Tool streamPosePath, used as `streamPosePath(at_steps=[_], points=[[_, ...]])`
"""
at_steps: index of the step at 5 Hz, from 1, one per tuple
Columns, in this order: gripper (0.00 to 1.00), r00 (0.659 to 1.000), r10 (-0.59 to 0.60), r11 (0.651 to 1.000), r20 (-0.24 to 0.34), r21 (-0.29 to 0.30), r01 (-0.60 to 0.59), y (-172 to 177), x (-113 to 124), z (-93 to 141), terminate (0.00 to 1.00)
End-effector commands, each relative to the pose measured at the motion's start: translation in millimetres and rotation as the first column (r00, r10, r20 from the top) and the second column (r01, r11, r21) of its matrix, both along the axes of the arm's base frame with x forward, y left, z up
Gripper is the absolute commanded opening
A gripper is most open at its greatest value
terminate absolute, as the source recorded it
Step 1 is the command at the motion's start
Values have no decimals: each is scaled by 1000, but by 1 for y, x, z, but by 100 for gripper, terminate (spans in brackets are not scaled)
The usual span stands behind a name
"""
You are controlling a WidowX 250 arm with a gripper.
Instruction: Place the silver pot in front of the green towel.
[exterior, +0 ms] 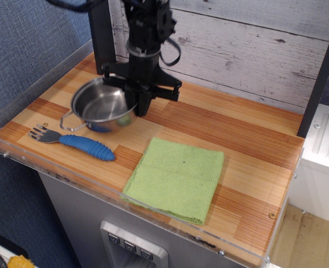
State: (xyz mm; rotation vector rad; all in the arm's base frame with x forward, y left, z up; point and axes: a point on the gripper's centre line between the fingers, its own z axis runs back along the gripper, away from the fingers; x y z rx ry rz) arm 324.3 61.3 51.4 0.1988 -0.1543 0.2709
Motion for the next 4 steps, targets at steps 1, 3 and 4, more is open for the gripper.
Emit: streamPosePath(at_steps=[1, 3, 4], points=[[0, 995, -59, 997, 84, 49, 54, -36, 1, 41, 0], [0, 991, -105, 995, 81, 4, 105, -87, 10, 44, 0], [0, 982, -163, 986, 92, -33, 166, -111, 15, 37, 0]])
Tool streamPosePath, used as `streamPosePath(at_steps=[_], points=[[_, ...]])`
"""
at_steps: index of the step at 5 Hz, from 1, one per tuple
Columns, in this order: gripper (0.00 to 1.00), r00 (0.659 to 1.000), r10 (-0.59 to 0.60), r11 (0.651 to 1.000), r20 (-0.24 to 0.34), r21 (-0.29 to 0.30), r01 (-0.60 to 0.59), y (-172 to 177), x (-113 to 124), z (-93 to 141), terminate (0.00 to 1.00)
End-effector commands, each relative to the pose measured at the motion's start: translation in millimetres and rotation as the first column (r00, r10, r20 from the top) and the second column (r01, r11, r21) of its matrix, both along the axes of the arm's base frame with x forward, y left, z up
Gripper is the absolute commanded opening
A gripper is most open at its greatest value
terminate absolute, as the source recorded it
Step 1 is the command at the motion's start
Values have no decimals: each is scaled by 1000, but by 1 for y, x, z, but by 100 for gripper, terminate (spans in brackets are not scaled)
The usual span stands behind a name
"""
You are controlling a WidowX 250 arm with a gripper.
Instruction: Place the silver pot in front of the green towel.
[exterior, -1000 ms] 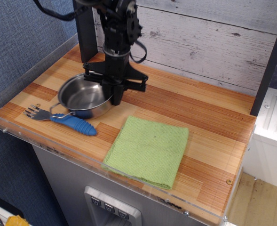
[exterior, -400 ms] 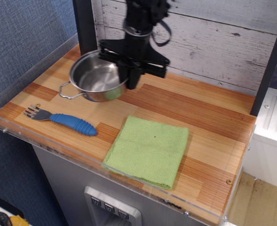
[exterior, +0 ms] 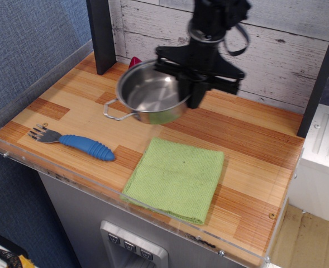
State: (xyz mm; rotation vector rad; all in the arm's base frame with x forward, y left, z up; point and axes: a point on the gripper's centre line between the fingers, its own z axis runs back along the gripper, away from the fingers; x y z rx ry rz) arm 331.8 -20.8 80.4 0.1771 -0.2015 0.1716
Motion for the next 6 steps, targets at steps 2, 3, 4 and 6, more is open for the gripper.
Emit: streamPosePath(at_steps=[2, 3, 4, 6], points=[[0, 989, -131, 989, 72, -59, 136, -64, 15, 0, 0], [0, 985, -151, 985, 78, -73, 157, -72, 20, -3, 0], [0, 987, -149, 985, 63, -78, 154, -75, 27, -12, 0], [0, 987, -155, 984, 46, -86, 159, -80, 38, -23, 0]])
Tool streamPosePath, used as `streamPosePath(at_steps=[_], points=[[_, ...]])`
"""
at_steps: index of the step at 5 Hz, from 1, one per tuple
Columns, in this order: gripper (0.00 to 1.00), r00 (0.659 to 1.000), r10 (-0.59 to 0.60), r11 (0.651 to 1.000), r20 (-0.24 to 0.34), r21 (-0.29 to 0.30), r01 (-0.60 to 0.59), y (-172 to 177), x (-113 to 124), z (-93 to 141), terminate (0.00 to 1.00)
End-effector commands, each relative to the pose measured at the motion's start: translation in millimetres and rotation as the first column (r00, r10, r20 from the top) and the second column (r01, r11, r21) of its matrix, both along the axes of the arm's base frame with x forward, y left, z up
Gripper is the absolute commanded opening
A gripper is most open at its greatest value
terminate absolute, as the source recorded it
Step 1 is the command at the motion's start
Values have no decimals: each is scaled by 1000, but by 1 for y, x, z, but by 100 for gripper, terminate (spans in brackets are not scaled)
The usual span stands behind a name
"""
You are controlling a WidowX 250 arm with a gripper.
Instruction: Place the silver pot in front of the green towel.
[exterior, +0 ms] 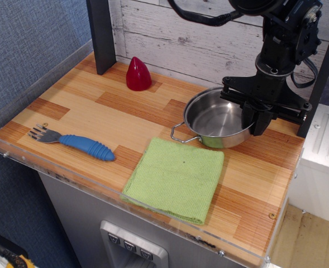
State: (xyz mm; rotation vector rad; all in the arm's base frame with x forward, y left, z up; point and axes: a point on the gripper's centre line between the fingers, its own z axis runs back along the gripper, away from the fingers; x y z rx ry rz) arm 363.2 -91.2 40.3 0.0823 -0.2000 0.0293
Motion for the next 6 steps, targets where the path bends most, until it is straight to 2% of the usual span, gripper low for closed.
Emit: streamPosePath(at_steps=[1, 2, 3, 4, 5, 6], points=[[0, 999, -2, 1000, 53, -27, 4, -12, 10, 14, 0], [0, 998, -10, 999, 57, -31, 12, -14, 12, 11, 0], [100, 998, -22, 998, 52, -51, 25, -13, 12, 11, 0], [100, 996, 6, 995, 84, -96, 2, -12, 13, 17, 0], [100, 993, 15, 993, 119, -115, -1, -7, 11, 29, 0], [100, 990, 43, 998, 137, -41, -38, 1, 4, 51, 0]])
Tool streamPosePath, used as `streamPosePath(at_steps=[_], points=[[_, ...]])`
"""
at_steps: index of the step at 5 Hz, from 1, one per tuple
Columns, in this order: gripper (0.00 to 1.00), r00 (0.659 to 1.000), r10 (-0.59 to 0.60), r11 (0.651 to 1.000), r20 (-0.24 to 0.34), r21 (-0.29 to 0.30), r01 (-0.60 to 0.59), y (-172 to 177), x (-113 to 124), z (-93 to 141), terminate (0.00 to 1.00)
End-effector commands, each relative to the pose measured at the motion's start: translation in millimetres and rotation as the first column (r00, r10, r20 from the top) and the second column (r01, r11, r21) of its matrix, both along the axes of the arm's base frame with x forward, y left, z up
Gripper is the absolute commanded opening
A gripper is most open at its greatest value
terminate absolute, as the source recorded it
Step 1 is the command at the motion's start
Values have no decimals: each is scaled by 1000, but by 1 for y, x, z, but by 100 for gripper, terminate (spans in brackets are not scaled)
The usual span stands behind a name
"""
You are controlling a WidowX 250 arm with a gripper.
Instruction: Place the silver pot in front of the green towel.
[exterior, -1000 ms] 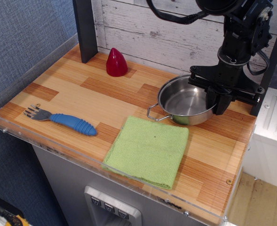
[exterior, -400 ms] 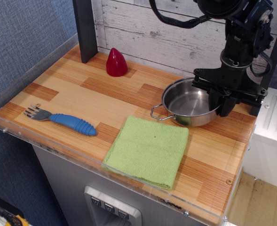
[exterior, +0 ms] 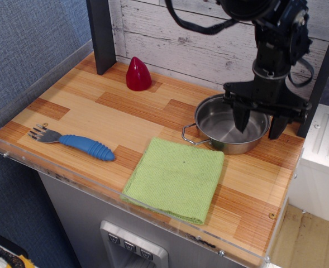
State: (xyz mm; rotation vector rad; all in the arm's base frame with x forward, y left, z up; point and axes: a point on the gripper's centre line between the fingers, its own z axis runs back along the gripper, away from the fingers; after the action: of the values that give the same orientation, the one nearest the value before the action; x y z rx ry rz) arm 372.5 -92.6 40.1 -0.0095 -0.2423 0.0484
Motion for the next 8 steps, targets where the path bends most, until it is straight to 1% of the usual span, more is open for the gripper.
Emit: streamPosePath(at_steps=[1, 2, 3, 4, 5, 6, 7, 8], points=[[100, 983, 138, 989, 125, 44, -144, 22, -14, 80, 0], [100, 969, 220, 966, 109, 113, -232, 44, -16, 99, 0], [100, 953, 296, 938, 64, 167, -303, 75, -22, 104, 0], [100, 923, 382, 904, 46, 189, -384, 114, -31, 113, 0], [100, 900, 436, 880, 32, 194, -433, 155, -29, 113, 0], [100, 901, 433, 884, -18, 205, -420, 197, -36, 116, 0], [100, 909, 412, 900, -59, 183, -396, 225, -45, 119, 0], [100, 907, 420, 895, -17, 170, -412, 229, -45, 120, 0]])
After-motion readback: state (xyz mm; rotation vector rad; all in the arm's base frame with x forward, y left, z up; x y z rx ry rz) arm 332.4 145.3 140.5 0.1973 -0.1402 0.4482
